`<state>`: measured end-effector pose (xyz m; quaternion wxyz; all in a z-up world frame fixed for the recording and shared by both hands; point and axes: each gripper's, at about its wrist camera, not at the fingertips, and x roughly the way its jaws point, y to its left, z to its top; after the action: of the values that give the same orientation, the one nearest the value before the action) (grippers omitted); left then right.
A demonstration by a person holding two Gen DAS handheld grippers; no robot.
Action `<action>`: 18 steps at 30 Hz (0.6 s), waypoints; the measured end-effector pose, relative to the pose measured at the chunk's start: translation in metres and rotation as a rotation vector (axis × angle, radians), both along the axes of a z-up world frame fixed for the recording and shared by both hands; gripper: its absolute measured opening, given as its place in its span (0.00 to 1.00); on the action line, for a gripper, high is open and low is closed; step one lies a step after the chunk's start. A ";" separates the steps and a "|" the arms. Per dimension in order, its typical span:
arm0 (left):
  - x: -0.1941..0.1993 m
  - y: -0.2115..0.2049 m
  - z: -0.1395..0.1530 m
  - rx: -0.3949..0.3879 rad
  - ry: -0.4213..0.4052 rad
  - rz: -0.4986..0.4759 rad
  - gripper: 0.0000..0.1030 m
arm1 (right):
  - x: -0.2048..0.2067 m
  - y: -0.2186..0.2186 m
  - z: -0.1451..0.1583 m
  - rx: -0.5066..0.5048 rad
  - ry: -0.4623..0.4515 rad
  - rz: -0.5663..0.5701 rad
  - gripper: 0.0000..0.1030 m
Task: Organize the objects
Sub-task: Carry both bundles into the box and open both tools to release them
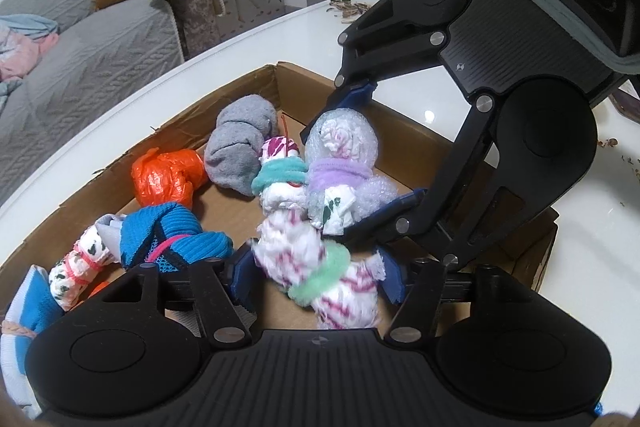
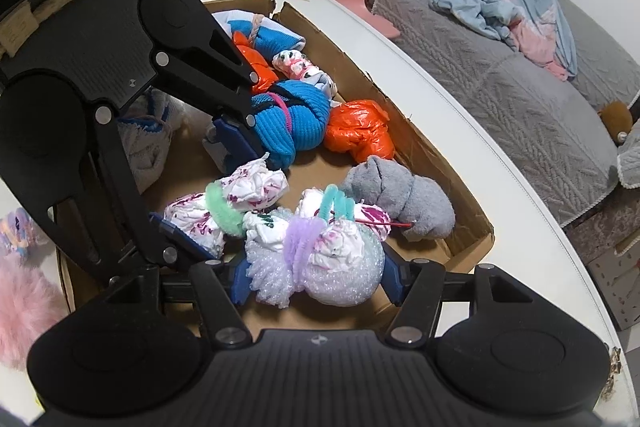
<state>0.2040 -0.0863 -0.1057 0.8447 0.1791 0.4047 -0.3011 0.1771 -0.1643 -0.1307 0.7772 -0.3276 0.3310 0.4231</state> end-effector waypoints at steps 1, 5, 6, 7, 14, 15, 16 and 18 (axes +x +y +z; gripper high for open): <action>0.002 -0.001 0.000 0.000 0.004 0.000 0.68 | -0.001 -0.001 0.000 -0.003 -0.002 0.000 0.58; 0.001 -0.003 0.002 0.005 0.008 0.009 0.74 | 0.000 -0.002 0.002 -0.014 -0.002 0.005 0.61; 0.002 -0.003 0.002 0.004 0.011 0.015 0.76 | -0.001 -0.002 0.003 -0.018 -0.006 0.007 0.62; 0.001 -0.003 0.003 0.003 0.013 0.022 0.77 | -0.002 -0.002 0.005 -0.021 -0.011 0.009 0.63; -0.017 0.006 0.021 -0.026 0.001 0.107 0.88 | -0.006 -0.004 0.021 -0.007 -0.021 -0.002 0.66; -0.020 0.008 0.024 -0.038 0.003 0.117 0.92 | -0.008 -0.003 0.023 -0.004 -0.025 -0.005 0.67; -0.023 0.010 0.027 -0.048 0.006 0.127 0.94 | -0.009 -0.003 0.025 -0.002 -0.032 -0.011 0.68; -0.029 0.011 0.035 -0.038 -0.017 0.151 1.00 | -0.010 -0.002 0.029 0.012 -0.029 -0.020 0.68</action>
<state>0.1745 -0.0749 -0.0711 0.8716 0.1346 0.4040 -0.2426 0.1667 -0.1665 -0.1020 0.7880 -0.3258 0.3206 0.4124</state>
